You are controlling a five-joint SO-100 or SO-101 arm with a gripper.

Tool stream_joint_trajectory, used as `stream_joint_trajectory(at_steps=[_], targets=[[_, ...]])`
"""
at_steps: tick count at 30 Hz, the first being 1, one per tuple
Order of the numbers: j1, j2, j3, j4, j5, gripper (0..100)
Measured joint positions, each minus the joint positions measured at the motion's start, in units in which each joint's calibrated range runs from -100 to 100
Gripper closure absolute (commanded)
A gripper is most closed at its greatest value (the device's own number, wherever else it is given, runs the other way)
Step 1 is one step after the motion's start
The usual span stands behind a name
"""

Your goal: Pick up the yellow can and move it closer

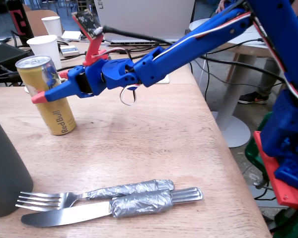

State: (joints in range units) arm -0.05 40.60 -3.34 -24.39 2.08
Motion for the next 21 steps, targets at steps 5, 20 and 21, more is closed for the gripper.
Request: stream_joint_trajectory(at_steps=[5,20,21], targets=[[0.28,1.30,-0.09,-0.08,0.00,46],[-5.73,8.21,-11.90,-0.08,0.05,46],[-5.82,8.21,-11.90,-0.08,0.05,47]])
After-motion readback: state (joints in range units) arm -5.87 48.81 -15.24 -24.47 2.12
